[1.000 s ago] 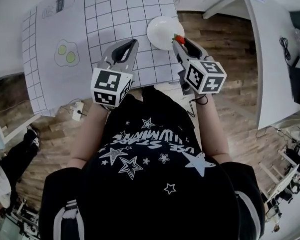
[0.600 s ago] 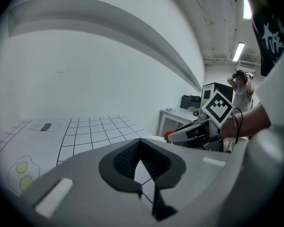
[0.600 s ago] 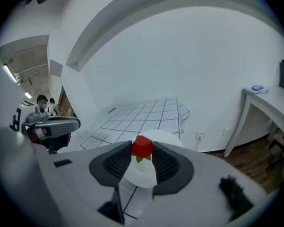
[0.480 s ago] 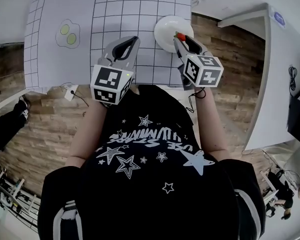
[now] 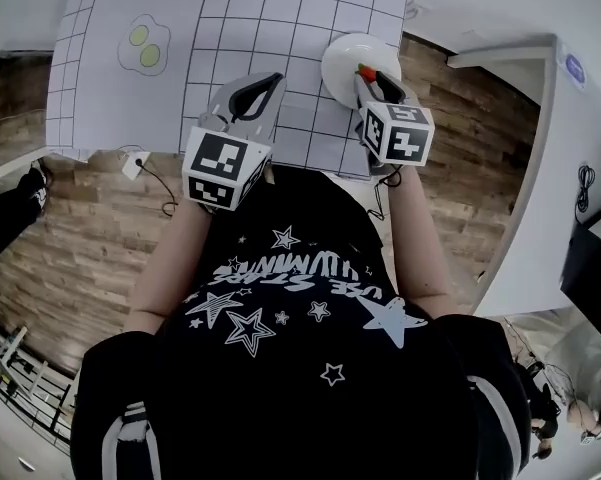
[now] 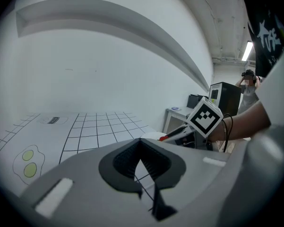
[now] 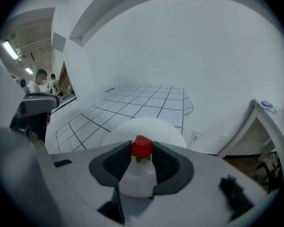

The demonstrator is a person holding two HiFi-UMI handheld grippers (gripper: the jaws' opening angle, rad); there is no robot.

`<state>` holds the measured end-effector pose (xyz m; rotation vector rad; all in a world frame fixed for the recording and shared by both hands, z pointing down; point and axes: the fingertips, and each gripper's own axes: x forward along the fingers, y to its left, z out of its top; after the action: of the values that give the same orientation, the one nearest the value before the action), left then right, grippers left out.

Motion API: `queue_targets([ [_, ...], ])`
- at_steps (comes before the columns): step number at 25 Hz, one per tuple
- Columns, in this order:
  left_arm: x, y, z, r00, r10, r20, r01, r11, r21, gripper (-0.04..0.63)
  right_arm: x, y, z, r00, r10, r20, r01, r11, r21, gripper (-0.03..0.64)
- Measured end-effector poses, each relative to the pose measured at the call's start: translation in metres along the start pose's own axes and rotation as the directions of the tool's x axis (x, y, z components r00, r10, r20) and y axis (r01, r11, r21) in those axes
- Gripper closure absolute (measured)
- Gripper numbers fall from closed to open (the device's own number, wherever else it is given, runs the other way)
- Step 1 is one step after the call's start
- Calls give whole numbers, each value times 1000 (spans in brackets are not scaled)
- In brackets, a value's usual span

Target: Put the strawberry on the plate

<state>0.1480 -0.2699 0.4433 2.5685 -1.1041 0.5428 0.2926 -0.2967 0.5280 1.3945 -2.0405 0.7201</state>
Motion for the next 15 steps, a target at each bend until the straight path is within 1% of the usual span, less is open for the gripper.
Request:
queue_targets([
  [3,-1,2,0,1000,7,-1,-7,1000,-1,586,5,-3,2,999,-29,-14,29,999,-29,474],
  [9,-2,8,3,1000,18,11,-18,1000,-9,586,7,2,5,999,-6,-35,4,1000,-30,474],
  [12,-2,10,4,1000,18,14,-18,1000,-8,586,5,3,7,1000,0,-19,-1,1000,-29,469],
  [15,-4,9,3,1000,14,19,-14,1000,-7,586,-2,-1,10,1000,-20,7,20,1000,-17,463],
])
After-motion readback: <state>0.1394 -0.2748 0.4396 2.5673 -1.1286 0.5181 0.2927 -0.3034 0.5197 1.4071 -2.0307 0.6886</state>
